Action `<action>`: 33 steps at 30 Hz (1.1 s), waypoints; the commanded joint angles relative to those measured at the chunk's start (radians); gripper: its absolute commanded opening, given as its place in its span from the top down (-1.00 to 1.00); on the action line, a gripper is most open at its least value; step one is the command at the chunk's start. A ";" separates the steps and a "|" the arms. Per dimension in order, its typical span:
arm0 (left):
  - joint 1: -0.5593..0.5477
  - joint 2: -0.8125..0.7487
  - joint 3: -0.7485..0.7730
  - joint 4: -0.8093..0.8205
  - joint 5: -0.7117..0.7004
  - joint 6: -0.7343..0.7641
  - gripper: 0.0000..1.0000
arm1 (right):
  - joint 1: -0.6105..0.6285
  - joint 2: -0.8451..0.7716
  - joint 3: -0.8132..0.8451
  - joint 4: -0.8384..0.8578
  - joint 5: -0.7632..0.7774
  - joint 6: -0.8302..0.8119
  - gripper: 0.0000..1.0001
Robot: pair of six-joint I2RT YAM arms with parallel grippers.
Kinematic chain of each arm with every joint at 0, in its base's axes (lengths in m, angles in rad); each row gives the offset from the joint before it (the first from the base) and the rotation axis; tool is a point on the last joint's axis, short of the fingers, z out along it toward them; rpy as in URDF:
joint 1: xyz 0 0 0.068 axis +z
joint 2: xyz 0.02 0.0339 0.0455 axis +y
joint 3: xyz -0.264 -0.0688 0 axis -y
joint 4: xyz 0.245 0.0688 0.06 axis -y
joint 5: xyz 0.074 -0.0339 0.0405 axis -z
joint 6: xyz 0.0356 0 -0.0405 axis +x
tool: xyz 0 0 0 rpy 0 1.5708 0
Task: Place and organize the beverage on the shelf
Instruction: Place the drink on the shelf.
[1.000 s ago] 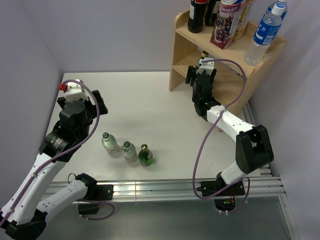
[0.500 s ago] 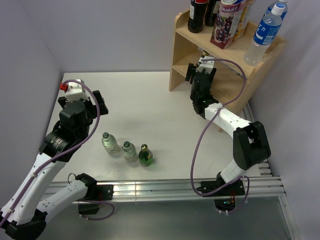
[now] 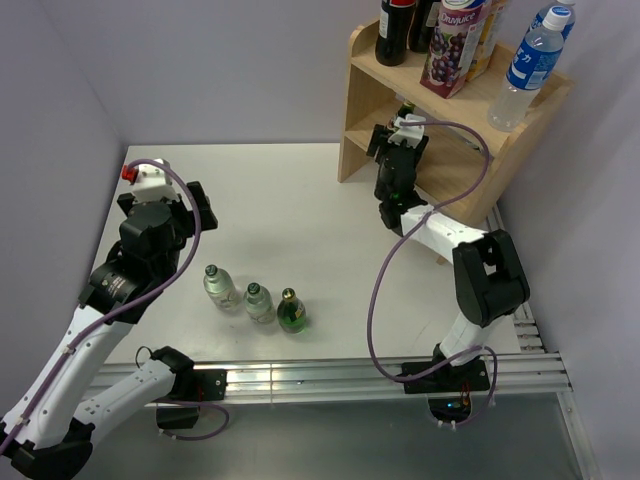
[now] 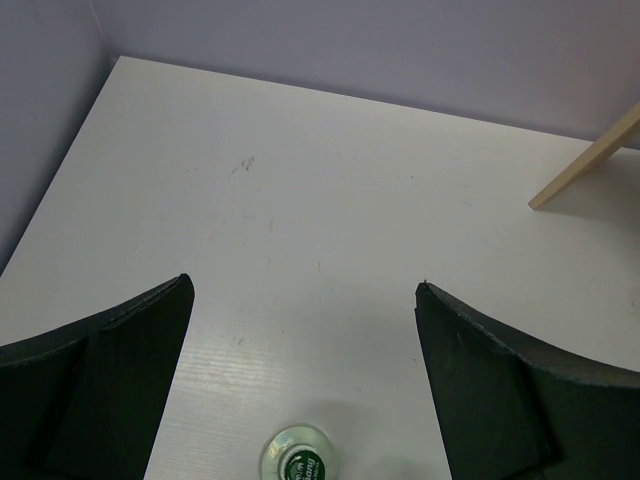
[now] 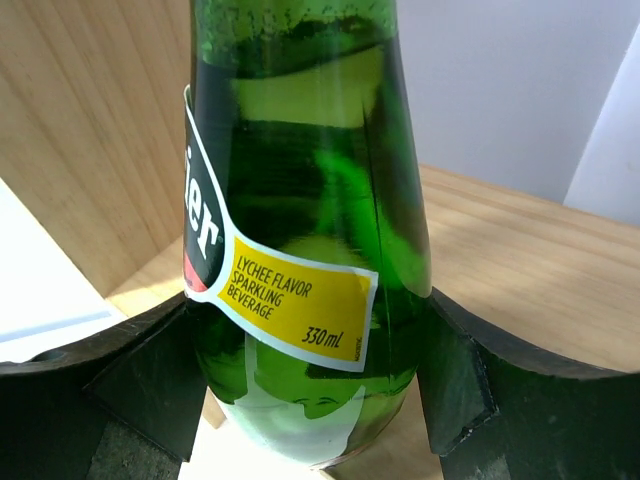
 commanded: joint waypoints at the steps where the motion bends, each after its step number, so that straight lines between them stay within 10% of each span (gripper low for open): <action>1: 0.005 -0.002 0.002 0.044 0.022 0.009 -0.99 | 0.013 0.061 0.035 0.002 0.005 0.030 0.73; 33: 0.003 -0.016 -0.012 0.061 0.062 0.006 -0.99 | 0.039 0.313 0.305 -0.129 0.130 -0.068 0.69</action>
